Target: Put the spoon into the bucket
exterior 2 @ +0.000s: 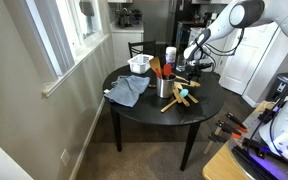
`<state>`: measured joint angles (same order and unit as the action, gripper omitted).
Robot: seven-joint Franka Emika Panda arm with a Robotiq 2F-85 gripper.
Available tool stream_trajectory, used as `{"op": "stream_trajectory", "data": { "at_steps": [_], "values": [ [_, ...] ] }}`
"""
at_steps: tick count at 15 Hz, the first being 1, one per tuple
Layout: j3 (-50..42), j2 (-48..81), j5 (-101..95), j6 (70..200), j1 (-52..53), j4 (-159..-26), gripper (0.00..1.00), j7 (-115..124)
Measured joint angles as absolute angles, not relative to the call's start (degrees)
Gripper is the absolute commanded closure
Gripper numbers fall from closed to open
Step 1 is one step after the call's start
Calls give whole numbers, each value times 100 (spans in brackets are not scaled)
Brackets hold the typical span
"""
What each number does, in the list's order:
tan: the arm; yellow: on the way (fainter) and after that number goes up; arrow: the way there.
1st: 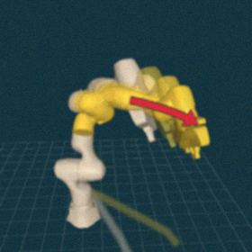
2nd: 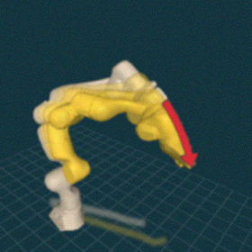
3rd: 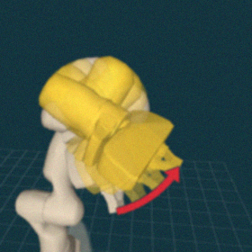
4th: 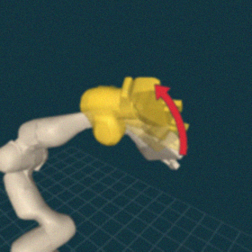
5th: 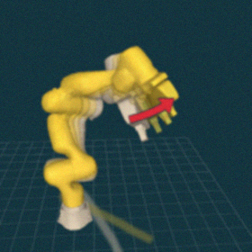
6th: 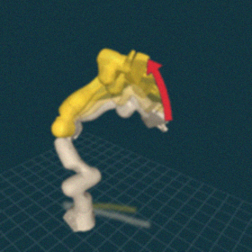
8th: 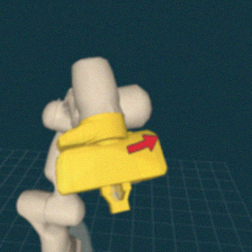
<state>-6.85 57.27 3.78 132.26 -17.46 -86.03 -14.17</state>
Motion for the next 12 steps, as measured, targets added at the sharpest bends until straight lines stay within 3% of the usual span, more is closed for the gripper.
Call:
{"op": "stream_trajectory", "data": {
  "at_steps": [12],
  "values": [
    [-491,6195,-1122,15517,-1773,-8566,0,-2985]
  ]
}}
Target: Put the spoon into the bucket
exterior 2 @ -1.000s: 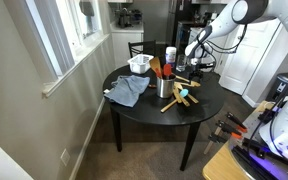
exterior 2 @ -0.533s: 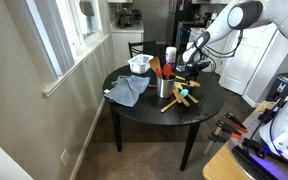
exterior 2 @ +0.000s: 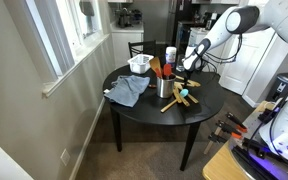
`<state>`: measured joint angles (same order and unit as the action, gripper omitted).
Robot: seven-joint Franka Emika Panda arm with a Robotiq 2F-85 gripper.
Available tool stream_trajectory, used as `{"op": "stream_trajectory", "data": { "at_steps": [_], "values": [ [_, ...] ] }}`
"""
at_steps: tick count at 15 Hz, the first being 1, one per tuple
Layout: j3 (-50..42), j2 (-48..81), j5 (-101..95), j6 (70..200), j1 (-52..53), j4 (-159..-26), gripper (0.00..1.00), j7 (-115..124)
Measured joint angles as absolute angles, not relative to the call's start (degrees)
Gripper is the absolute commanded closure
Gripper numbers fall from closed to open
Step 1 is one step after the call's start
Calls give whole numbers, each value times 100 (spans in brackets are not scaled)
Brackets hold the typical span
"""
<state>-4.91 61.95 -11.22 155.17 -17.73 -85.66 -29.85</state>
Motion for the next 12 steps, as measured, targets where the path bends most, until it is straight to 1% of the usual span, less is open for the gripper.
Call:
{"op": "stream_trajectory", "data": {
  "at_steps": [3,6,9,12],
  "values": [
    [-171,6299,-1246,16328,-2091,-8589,0,-3613],
    [454,6315,-1276,16993,-2600,-8698,0,-4388],
    [1405,6327,-1280,17389,-3305,-8903,0,-5295],
    [2534,6511,-1286,17367,-4186,-9020,0,-6350]
  ]
}}
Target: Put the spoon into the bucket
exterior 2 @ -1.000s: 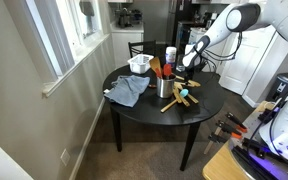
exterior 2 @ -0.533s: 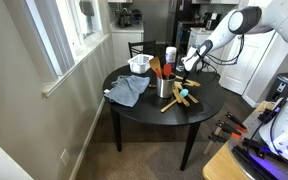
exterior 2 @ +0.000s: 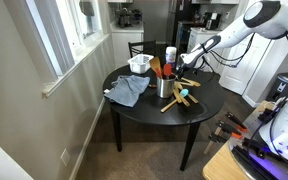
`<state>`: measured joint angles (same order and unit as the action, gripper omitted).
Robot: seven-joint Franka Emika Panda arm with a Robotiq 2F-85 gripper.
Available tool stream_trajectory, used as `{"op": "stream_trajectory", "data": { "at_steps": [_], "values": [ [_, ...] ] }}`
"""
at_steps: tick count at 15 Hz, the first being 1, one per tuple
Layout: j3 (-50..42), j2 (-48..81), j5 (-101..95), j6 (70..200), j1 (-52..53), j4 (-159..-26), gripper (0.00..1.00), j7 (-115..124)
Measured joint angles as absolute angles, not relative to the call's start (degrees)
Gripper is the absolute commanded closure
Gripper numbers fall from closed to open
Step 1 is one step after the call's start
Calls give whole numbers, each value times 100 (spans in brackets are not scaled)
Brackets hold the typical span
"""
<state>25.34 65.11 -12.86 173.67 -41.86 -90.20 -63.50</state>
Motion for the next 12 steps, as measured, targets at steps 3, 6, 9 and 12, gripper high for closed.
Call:
{"op": "stream_trajectory", "data": {
  "at_steps": [3,6,9,12],
  "values": [
    [3488,6924,-1285,16859,-5051,-8981,0,-7442],
    [3736,7285,-1143,16078,-5411,-8721,0,-8116],
    [3659,7342,-999,16039,-5363,-8631,0,-8174],
    [3658,7333,-967,16041,-5308,-8621,0,-8174]
  ]
}}
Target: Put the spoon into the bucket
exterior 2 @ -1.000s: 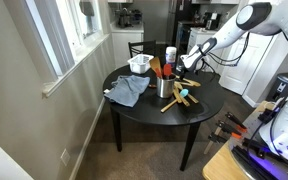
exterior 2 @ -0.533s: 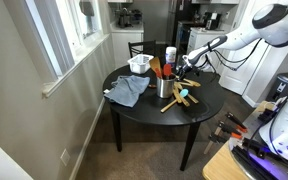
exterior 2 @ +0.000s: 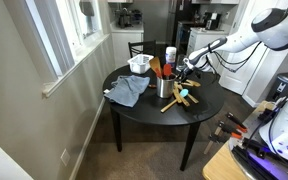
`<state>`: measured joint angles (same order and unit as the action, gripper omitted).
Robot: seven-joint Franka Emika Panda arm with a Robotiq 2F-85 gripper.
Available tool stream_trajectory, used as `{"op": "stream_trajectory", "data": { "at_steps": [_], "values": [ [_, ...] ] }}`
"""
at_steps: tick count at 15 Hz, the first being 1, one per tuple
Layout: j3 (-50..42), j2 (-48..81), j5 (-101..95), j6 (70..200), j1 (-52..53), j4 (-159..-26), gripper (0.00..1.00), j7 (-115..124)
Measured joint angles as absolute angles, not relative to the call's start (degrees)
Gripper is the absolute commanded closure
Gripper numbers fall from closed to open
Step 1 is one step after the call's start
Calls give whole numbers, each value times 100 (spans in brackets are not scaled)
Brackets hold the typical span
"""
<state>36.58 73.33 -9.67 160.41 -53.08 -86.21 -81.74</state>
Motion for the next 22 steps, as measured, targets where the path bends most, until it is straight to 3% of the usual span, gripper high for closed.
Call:
{"op": "stream_trajectory", "data": {
  "at_steps": [14,22],
  "values": [
    [3001,7494,260,15352,-4586,-7658,0,-8174],
    [3097,7514,847,15233,-4564,-7429,0,-8404]
  ]
}}
